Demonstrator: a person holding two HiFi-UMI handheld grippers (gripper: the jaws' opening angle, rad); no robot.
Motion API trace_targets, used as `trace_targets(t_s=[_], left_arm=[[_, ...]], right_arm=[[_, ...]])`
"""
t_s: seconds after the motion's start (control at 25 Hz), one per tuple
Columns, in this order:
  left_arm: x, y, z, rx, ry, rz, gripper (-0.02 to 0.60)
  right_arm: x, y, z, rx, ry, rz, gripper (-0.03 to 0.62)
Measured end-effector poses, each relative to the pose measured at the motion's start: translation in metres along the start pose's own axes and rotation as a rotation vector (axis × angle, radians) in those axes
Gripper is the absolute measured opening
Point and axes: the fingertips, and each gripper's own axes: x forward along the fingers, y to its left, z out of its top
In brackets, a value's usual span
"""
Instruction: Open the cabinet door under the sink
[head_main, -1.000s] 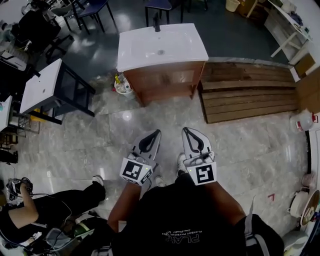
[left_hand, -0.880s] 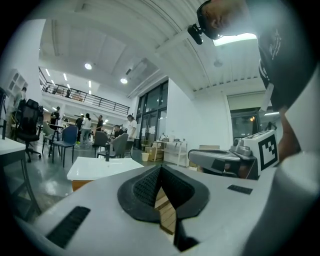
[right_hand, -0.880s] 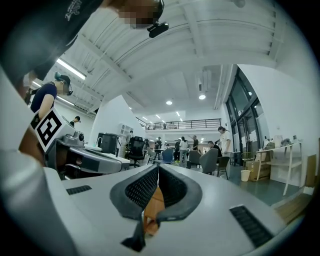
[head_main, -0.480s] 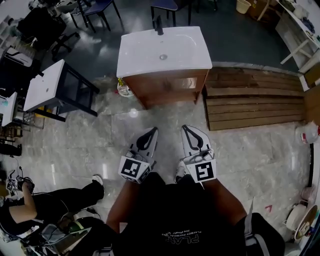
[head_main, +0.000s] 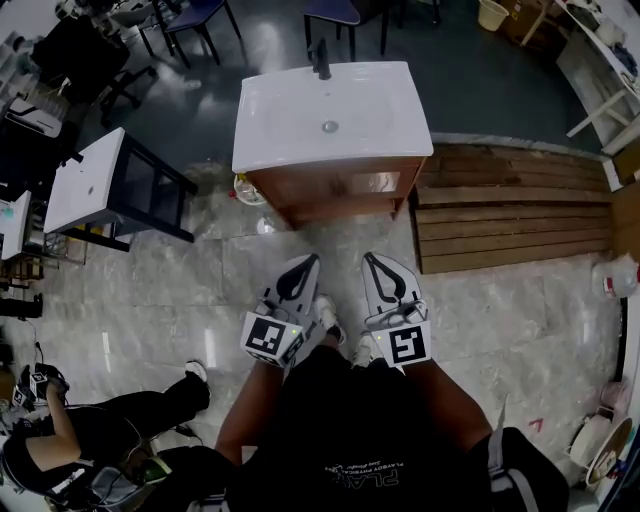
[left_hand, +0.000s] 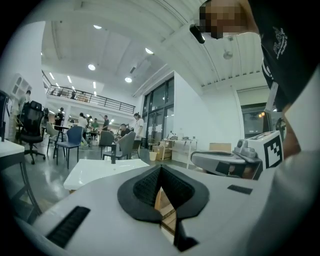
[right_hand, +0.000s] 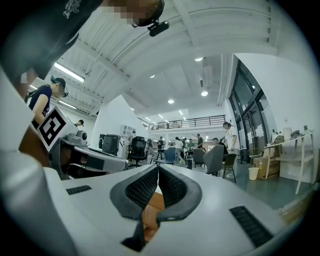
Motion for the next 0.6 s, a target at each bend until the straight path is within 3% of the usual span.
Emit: trace_targets(t_s=[0.6], left_arm=[[0.069, 0.108, -0.015, -0.051, 0.010, -0.035, 0.015]], right_arm=[[0.126, -0.021, -0.048, 0.000, 0.076, -0.048, 0.025]])
